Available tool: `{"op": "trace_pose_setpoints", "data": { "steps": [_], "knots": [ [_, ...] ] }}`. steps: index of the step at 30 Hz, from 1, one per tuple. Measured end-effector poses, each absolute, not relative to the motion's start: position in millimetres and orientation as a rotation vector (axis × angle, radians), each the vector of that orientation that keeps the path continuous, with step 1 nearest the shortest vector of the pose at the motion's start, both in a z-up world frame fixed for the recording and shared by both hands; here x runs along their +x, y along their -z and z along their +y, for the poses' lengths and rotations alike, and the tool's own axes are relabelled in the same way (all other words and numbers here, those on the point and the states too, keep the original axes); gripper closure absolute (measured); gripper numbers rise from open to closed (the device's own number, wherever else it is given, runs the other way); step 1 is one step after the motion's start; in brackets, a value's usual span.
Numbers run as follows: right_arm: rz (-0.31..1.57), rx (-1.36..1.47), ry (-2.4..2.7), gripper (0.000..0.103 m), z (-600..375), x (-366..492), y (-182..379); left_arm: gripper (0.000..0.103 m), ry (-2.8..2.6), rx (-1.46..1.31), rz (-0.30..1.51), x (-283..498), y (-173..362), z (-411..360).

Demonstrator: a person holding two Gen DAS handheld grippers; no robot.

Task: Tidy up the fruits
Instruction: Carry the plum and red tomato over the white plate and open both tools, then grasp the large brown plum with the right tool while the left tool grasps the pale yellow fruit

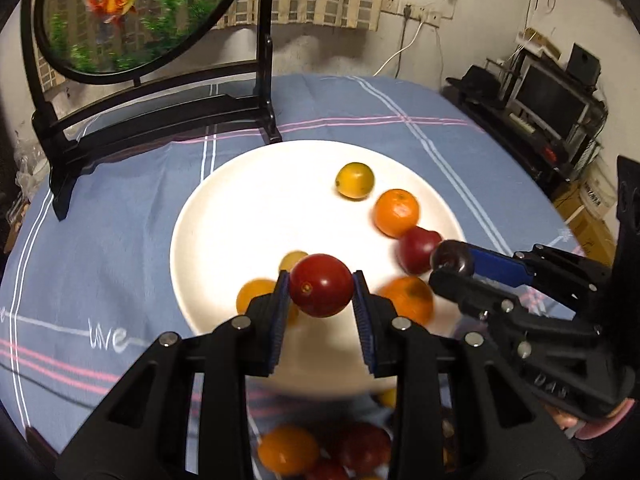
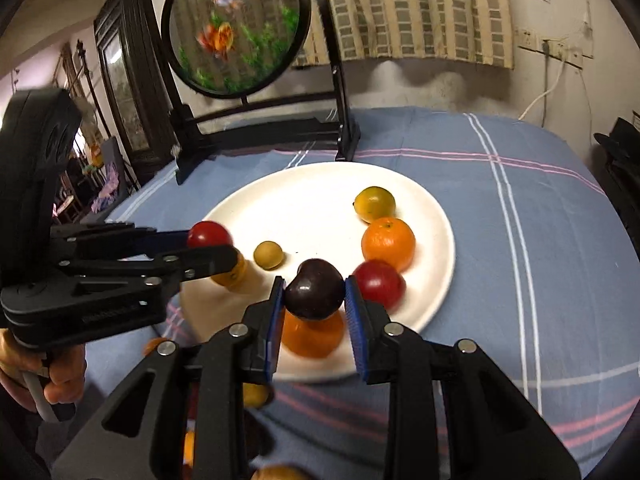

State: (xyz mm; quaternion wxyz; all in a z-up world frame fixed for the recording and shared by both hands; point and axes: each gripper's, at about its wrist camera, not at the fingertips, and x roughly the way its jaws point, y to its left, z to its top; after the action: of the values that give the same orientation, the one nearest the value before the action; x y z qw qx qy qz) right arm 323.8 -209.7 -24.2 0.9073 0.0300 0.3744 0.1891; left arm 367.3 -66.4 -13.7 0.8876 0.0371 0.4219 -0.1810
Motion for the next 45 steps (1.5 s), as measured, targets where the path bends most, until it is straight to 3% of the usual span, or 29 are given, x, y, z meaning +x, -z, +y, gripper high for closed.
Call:
{"op": "trace_pose_setpoints", "data": {
  "steps": [3, 4, 5, 6, 7, 8, 14, 16, 24, 45],
  "knots": [
    [0.779, 0.051, -0.398, 0.073, -207.8, 331.0, 28.9, 0.071, 0.368, 0.071, 0.888, 377.4, 19.8, -65.9],
    [0.785, 0.048, -0.405, 0.072, -206.3, 333.1, 29.5, 0.06, 0.358, 0.077, 0.886, 378.4, 19.8, -65.8],
    [0.79, 0.047, -0.413, 0.069, -205.3, 333.3, 29.1, 0.033, 0.342, 0.087, 0.882, 379.3, 19.3, -64.8],
    [0.792, 0.049, -0.414, 0.065, -206.3, 333.7, 28.0, 0.026, 0.292, 0.096, 0.867, 376.6, 16.1, -60.9],
    [0.781, 0.058, -0.415, 0.051, -208.3, 329.6, 24.2, 0.016, 0.274, 0.093, 0.853, 372.2, 14.3, -56.2],
    [0.763, 0.066, -0.411, 0.045, -210.7, 325.2, 20.3, 0.011, 0.273, 0.076, 0.84, 367.5, 10.0, -50.3],
    [0.696, 0.04, -0.385, 0.045, -216.6, 263.1, 0.9, 0.008, 0.246, 0.002, 0.809, 317.5, -8.6, -17.4],
    [0.689, 0.038, -0.381, 0.045, -216.1, 230.6, 1.5, 0.002, 0.233, -0.016, 0.791, 286.1, -7.1, -5.1],
    [0.735, -0.01, -0.275, 0.044, -186.1, 140.9, 26.5, 0.002, 0.193, -0.068, 0.797, 225.9, 40.2, 26.7],
    [0.904, -0.043, -0.214, 0.045, -143.8, 172.7, 64.3, 0.002, 0.051, -0.199, 0.764, 217.2, 35.5, 71.7]
  ]
}}
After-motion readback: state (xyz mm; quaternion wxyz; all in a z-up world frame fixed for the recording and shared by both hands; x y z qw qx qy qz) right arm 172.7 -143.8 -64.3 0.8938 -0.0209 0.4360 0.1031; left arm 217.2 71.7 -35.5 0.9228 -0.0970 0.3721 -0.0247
